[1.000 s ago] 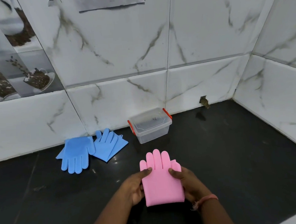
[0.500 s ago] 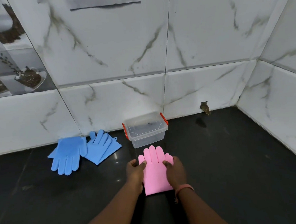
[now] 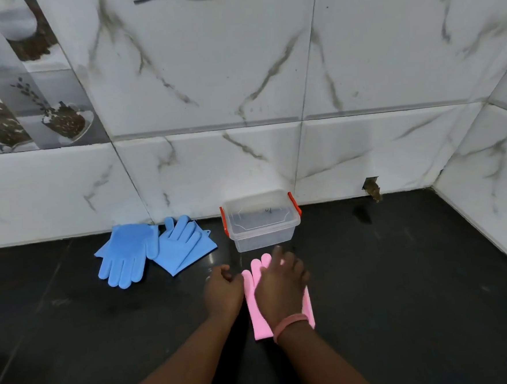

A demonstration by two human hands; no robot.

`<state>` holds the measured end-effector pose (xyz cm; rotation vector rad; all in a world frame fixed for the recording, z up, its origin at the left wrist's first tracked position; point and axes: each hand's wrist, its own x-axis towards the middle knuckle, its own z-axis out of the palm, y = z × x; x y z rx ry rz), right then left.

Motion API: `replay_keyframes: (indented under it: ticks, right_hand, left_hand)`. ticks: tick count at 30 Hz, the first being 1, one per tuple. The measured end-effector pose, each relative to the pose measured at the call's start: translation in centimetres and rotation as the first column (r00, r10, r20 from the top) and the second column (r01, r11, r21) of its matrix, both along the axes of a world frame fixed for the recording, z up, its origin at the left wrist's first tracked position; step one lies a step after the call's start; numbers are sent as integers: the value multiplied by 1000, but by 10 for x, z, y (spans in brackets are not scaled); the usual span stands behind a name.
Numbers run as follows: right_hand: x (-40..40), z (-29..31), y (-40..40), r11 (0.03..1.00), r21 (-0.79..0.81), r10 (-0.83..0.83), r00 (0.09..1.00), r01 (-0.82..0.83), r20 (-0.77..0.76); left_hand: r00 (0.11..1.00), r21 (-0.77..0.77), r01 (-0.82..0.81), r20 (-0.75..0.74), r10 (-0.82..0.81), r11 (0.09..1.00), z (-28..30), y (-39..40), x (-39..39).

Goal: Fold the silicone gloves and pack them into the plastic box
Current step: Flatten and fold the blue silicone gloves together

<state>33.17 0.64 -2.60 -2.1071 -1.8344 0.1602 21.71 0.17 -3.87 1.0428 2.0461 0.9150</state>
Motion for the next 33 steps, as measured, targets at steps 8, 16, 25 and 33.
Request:
replay_keyframes:
  ticks: [8, 16, 25, 33]
  right_hand:
    - [-120, -6, 16, 794, -190, 520, 807, -577, -279]
    - [-211, -12, 38, 700, -342, 471, 765, -628, -440]
    - [-209, 13, 42, 977, -88, 119, 845, -193, -522]
    - [-146, 101, -7, 817, 196, 399, 284, -543, -872]
  left_hand:
    - [988, -49, -144, -69, 140, 988, 9, -8, -119]
    - [927, -63, -80, 362, 97, 995, 3, -9, -194]
    - [706, -172, -28, 694, 142, 985, 11, -23, -216]
    - [-223, -118, 132, 964, 145, 984, 36, -52, -201]
